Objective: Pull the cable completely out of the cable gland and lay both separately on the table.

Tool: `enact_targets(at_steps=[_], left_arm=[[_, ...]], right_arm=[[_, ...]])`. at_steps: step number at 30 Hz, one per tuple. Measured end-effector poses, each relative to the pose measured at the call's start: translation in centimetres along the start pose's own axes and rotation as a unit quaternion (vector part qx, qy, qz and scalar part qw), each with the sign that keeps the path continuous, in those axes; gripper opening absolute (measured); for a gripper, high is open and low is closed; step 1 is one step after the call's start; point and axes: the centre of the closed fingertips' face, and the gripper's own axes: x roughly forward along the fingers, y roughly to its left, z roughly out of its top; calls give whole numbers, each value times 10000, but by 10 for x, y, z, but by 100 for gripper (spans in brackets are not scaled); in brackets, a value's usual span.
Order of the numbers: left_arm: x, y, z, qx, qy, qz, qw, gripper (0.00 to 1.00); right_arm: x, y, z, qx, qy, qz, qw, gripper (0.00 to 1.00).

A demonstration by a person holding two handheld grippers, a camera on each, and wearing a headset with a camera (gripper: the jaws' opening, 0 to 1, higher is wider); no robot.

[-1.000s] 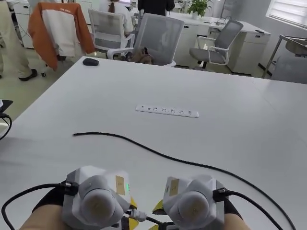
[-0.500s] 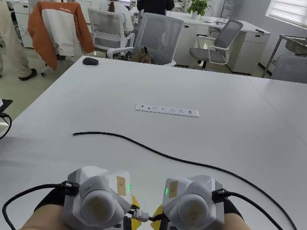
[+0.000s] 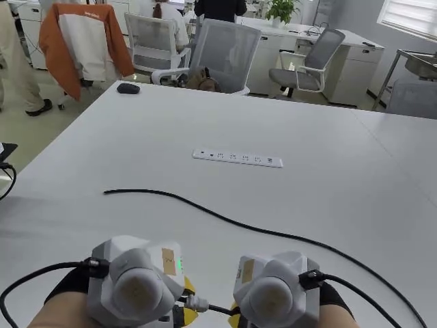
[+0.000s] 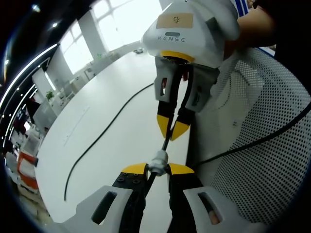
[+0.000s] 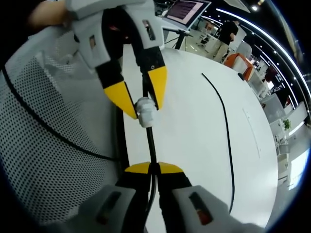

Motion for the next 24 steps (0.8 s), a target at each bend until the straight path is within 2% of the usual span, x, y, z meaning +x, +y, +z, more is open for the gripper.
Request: enact_targets(at_steps=[13, 22, 24], left_arm=[[0, 3, -3, -67, 14, 31, 10000, 17], [-1, 4, -1, -51, -20, 57, 10000, 17], [-2, 4, 1, -56, -58, 59, 9999, 17]], right_arm=[[1, -4, -18, 234, 358, -29, 9991, 2], [2, -1, -18, 219, 377, 31, 9990, 3], [3, 1, -8, 274, 122, 128, 9995, 8]])
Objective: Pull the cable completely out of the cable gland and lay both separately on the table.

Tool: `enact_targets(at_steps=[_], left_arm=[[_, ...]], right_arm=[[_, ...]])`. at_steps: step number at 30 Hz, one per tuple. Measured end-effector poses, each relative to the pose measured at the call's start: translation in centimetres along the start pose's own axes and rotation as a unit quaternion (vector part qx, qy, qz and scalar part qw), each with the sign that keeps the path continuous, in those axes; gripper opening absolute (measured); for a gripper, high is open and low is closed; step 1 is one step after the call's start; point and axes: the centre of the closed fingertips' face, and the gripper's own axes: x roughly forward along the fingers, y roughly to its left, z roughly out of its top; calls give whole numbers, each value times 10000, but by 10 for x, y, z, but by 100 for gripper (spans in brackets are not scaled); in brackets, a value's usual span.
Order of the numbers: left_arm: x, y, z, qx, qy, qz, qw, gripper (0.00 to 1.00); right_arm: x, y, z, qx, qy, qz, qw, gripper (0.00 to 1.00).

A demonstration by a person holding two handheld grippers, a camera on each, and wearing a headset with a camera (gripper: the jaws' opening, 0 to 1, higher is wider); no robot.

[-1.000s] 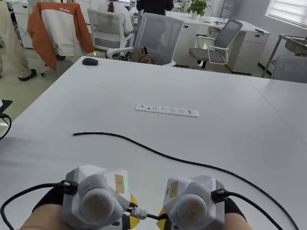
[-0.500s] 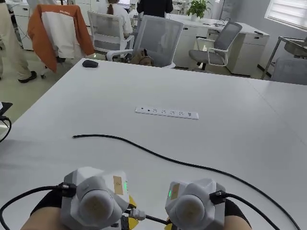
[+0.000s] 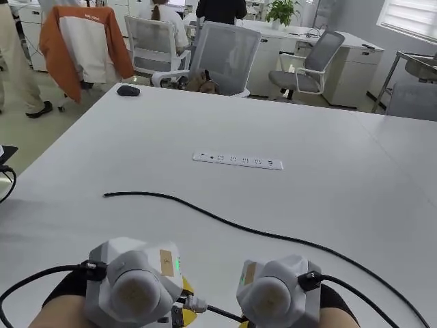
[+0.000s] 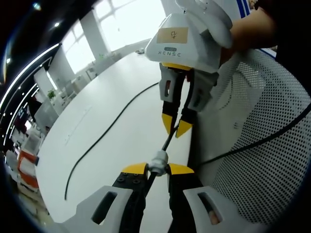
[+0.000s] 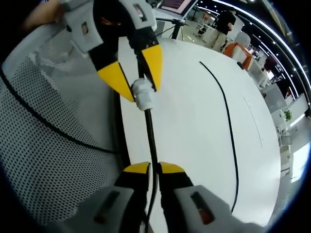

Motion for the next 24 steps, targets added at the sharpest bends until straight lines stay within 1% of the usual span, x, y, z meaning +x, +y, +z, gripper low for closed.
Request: enact_targets(at_steps=[1, 2, 3, 4, 7, 8, 9, 10, 11, 12, 13, 14, 18, 20, 22, 24], left_arm=[[0, 0, 1, -17, -18, -1, 10000, 17], [0, 0, 1, -25, -31, -4, 10000, 17], [0, -1, 2, -41, -39, -17, 10000, 17], [0, -1, 2, -43, -51, -39, 10000, 17], [0, -4, 3, 11, -58, -85, 9999, 17], [1, -7, 4, 34, -72, -120, 9999, 17], [1, -8, 5, 50, -93, -137, 9999, 17], [1, -9, 6, 75, -95, -158, 9998, 17], [1, -11, 6, 97, -80, -192, 9997, 17], [1, -10, 7, 98, -105, -165, 9998, 17], [1, -9, 7, 125, -109, -144, 9998, 17], [1, -10, 7, 77, -93, -183, 9998, 17], [2, -10, 7, 94, -123, -162, 9997, 17], [2, -9, 7, 97, -119, -154, 9998, 17], [1, -6, 7, 72, -125, -92, 9999, 17], [0, -4, 6, 22, -127, -74, 9999, 17]], right_arm=[[0, 4, 10, -1, -218, 105, 9997, 13], [0, 6, 15, -94, -324, 109, 9994, 20], [-1, 8, 18, -199, -363, 119, 9991, 22], [-1, 11, 21, -353, -384, 173, 9985, 20], [-2, 15, 26, -440, -485, 191, 9977, 21], [-3, 16, 31, -431, -636, 222, 9968, 20], [-5, 16, 34, -408, -710, 225, 9964, 16], [-6, 14, 36, -387, -745, 186, 9963, 11], [-8, 9, 35, -466, -720, 64, 9963, 2], [-8, 8, 35, -369, -767, 97, 9963, 3], [-7, 12, 35, -193, -829, 190, 9962, 2], [-7, 11, 34, -255, -802, 167, 9963, 2], [-7, 9, 33, -384, -739, 42, 9965, 2], [-7, 8, 33, -371, -735, 29, 9966, 2], [-7, 6, 32, -348, -710, -17, 9969, 2], [-7, 3, 27, -327, -608, -68, 9976, 2]])
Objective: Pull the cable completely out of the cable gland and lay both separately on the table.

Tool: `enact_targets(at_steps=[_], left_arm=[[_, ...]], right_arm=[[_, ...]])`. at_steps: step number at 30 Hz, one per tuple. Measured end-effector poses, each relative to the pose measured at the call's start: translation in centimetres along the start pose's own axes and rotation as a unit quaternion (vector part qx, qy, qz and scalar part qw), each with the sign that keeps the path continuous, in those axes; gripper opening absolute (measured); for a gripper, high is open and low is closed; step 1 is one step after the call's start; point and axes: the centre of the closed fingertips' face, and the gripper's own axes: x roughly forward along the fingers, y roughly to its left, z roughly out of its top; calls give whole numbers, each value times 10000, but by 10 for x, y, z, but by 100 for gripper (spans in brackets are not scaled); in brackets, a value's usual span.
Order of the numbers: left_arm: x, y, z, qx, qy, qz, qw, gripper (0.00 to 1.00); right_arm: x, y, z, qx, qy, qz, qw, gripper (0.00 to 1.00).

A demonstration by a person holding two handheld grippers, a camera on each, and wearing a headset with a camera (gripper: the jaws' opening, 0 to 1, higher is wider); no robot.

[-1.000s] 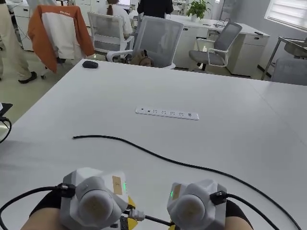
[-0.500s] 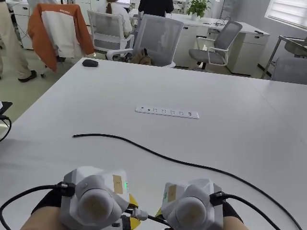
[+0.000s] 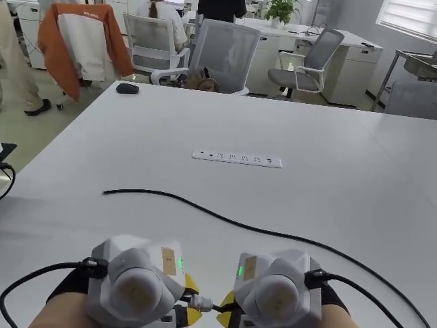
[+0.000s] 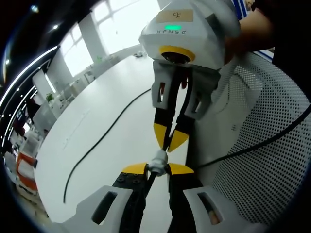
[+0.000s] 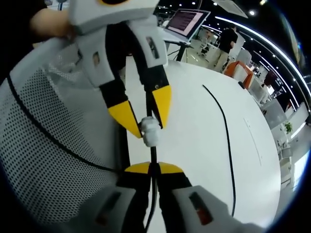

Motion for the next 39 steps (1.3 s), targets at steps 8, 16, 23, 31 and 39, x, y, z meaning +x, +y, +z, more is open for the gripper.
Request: enact_targets(at_steps=[8, 16, 23, 31, 39], left_arm=[[0, 4, -6, -64, 117, 97, 9999, 17], [-3, 10, -8, -118, 104, 207, 9997, 17], [-3, 11, -10, -162, 141, 209, 9996, 17], [-7, 23, -15, -259, 206, 491, 9982, 17], [-6, 21, -17, -268, 277, 458, 9982, 17]], right_arm=[[1, -4, -12, 35, 300, -88, 9995, 2], [-1, -11, -24, 235, 517, -219, 9981, 2], [-1, -12, -32, 363, 681, -249, 9967, 2], [-5, -20, -44, 632, 895, -422, 9931, 2], [-12, -34, -41, 892, 705, -706, 9910, 2]])
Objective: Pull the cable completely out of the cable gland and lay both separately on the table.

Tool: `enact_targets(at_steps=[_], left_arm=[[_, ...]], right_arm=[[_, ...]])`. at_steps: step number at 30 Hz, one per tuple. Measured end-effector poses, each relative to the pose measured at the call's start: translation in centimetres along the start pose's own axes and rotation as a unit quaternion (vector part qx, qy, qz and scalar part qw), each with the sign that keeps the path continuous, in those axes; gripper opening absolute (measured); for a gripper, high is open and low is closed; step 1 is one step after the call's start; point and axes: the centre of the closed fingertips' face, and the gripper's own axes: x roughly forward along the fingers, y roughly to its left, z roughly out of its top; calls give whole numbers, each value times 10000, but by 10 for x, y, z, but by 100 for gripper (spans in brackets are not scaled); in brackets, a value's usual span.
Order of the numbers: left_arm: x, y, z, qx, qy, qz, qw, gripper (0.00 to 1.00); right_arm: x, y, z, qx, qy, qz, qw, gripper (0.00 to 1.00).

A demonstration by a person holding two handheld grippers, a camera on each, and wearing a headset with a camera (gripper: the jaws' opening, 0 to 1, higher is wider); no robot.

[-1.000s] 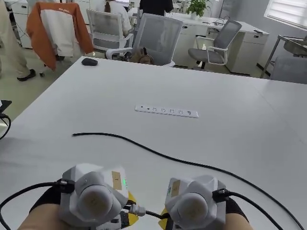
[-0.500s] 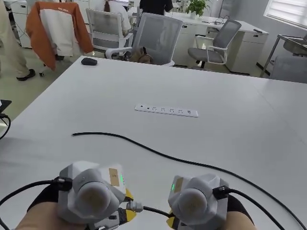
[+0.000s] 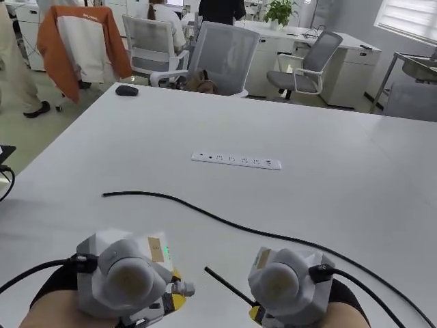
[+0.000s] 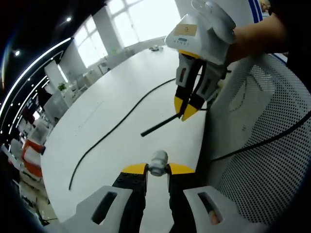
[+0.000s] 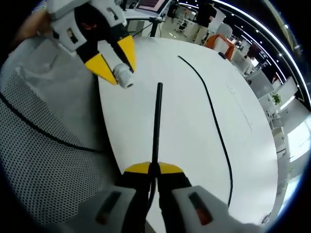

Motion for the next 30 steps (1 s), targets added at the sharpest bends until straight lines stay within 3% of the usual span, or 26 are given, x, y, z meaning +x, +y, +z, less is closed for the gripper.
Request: enact_targets(at_steps=[7, 12, 15, 19, 22, 23, 25, 30], left_arm=[[0, -5, 2, 124, -10, -107, 9999, 17], [1, -7, 4, 165, -41, -198, 9997, 17], [2, -11, 3, 216, 0, -273, 9994, 17], [4, -13, 4, 294, 19, -301, 9991, 17], [3, -13, 4, 285, -1, -307, 9991, 17], [3, -12, 4, 277, -4, -302, 9992, 17], [2, -11, 3, 249, -1, -299, 9992, 17], [2, -9, 3, 144, -67, -301, 9994, 18]], right_arm=[[-15, -20, 26, 93, -722, -470, 9962, 2], [-26, -41, 34, 326, -923, -511, 9939, 2], [-38, -69, 46, 295, -1055, -608, 9921, 2], [-55, -110, 72, 489, -1420, -778, 9856, 2], [-58, -134, 85, 604, -1537, -837, 9827, 2], [-57, -152, 92, 693, -1610, -908, 9803, 2], [-54, -171, 96, 821, -1627, -1038, 9778, 2], [-30, -232, 87, 1823, -1684, -1323, 9596, 2]])
